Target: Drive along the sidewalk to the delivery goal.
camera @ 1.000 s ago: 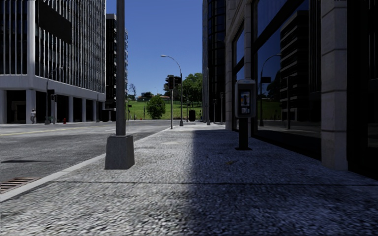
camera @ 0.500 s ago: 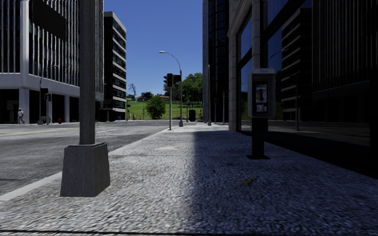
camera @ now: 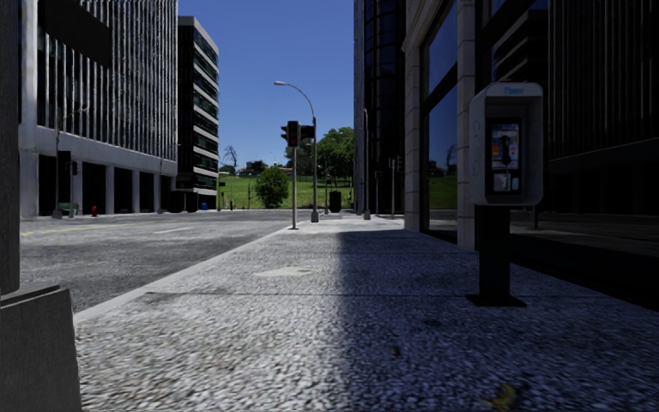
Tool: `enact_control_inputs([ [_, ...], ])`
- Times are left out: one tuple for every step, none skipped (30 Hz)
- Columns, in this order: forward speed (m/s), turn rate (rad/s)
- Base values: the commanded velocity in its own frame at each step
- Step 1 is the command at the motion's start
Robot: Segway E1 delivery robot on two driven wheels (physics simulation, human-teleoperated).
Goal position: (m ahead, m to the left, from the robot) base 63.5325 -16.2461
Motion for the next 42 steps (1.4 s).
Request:
enact_control_inputs([
  [2.0, 0.0],
  [2.0, 0.0],
  [2.0, 0.0],
  [2.0, 0.0],
  [2.0, 0.0],
  [2.0, 0.0],
  [2.0, 0.0],
  [2.0, 0.0],
  [2.0, 0.0],
  [2.0, 0.0],
  [2.0, 0.0],
  [2.0, 0.0],
  [2.0, 0.0],
  [2.0, 0.0],
  [2.0, 0.0],
  [2.0, 0.0],
  [2.0, 0.0],
  [2.0, 0.0],
  [2.0, 0.0],
  [2.0, 0.0],
  [2.0, 0.0],
  [2.0, 0.0],
  [2.0, 0.0],
  [2.0, 0.0],
  [2.0, 0.0],
  [2.0, 0.0],
  [2.0, 0.0],
  [2.0, 0.0],
  [2.0, 0.0],
  [2.0, 0.0],
  [2.0, 0.0],
  [2.0, 0.0],
  [2.0, 0.0],
  [2.0, 0.0],
  [2.0, 0.0],
  [2.0, 0.0],
  [2.0, 0.0],
  [2.0, 0.0],
  [2.0, 0.0],
  [2.0, 0.0],
  [2.0, 0.0],
  [2.0, -0.01],
])
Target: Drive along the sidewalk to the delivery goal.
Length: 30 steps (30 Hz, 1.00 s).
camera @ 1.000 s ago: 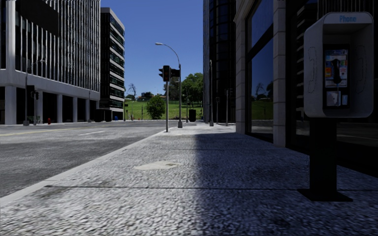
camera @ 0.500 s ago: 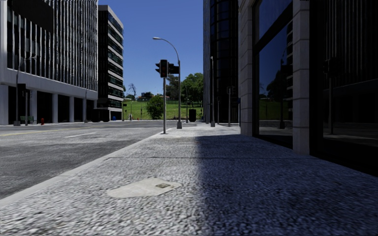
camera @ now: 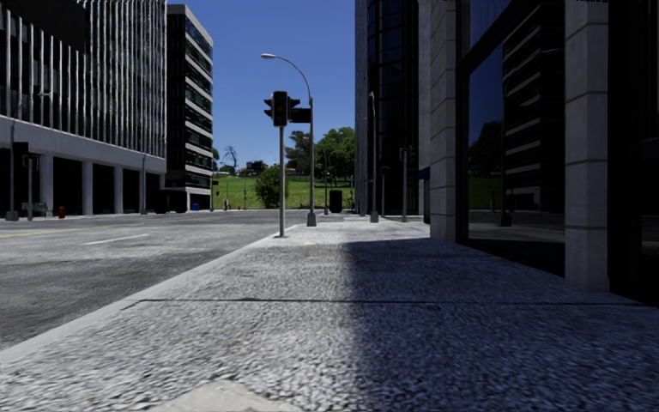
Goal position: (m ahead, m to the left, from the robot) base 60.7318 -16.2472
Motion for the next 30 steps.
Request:
enact_control_inputs([
  [2.0, -0.04],
  [2.0, -0.04],
  [2.0, -0.07],
  [2.0, -0.11],
  [2.0, -0.17],
  [2.0, -0.21],
  [2.0, -0.21],
  [2.0, -0.23],
  [2.0, -0.23],
  [2.0, -0.23],
  [2.0, -0.23],
  [2.0, -0.23],
  [2.0, -0.23],
  [2.0, -0.23],
  [2.0, -0.06],
  [2.0, 0.0],
  [2.0, 0.0],
  [2.0, 0.0],
  [2.0, 0.0],
  [2.0, 0.0],
  [2.0, 0.0],
  [2.0, 0.0],
  [2.0, 0.0],
  [2.0, 0.0],
  [2.0, 0.0],
  [2.0, 0.0],
  [2.0, 0.0],
  [2.0, 0.0],
  [2.0, 0.0],
  [2.0, 0.0],
])
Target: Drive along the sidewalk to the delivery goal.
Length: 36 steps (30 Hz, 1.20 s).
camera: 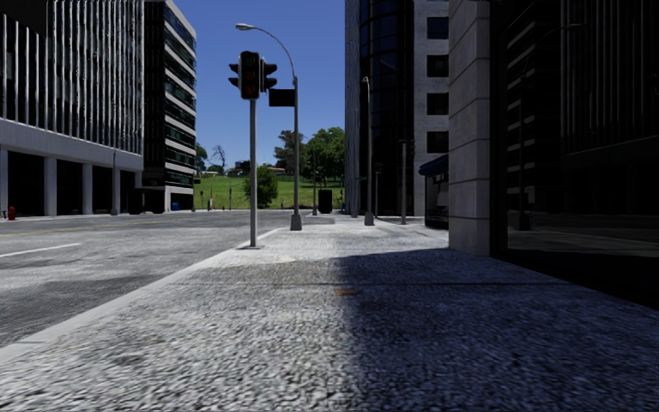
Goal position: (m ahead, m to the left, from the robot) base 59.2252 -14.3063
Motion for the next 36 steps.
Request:
enact_control_inputs([
  [2.0, 0.0],
  [2.0, 0.0],
  [2.0, 0.0],
  [2.0, 0.0],
  [2.0, 0.0],
  [2.0, 0.0],
  [2.0, 0.0],
  [2.0, 0.0],
  [2.0, 0.0],
  [2.0, 0.0],
  [2.0, 0.0],
  [2.0, 0.0],
  [2.0, 0.0],
  [2.0, 0.0],
  [2.0, 0.0],
  [2.0, 0.0],
  [2.0, 0.0],
  [2.0, 0.0],
  [2.0, -0.01],
  [2.0, -0.08],
  [2.0, -0.1],
  [2.0, -0.1],
  [2.0, -0.1],
  [2.0, -0.1],
  [2.0, -0.11],
  [2.0, -0.11],
  [2.0, -0.16],
  [2.0, -0.2],
  [2.0, -0.22],
  [2.0, -0.22],
  [2.0, -0.22],
  [2.0, -0.22],
  [2.0, -0.22],
  [2.0, -0.23],
  [2.0, -0.23],
  [2.0, -0.23],
])
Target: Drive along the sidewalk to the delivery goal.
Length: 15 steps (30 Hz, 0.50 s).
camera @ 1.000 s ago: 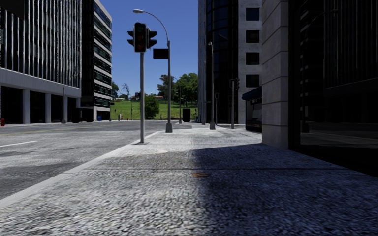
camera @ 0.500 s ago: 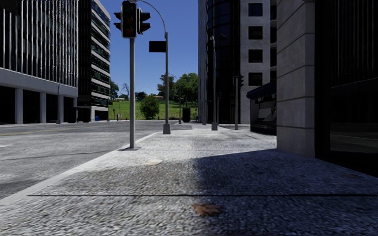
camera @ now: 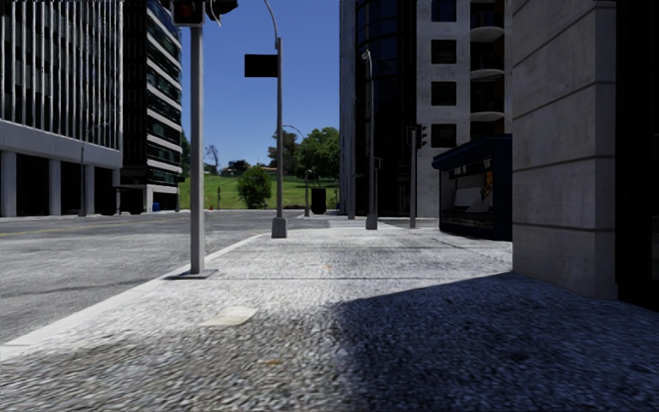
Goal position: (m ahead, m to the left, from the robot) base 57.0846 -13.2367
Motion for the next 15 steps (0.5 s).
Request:
enact_control_inputs([
  [2.0, -0.23],
  [2.0, -0.23],
  [2.0, -0.23],
  [2.0, -0.23],
  [2.0, -0.23],
  [2.0, -0.23],
  [2.0, -0.23],
  [2.0, -0.23],
  [2.0, -0.23],
  [2.0, -0.23],
  [2.0, -0.23],
  [2.0, -0.23],
  [2.0, -0.23],
  [2.0, -0.23],
  [2.0, -0.23],
])
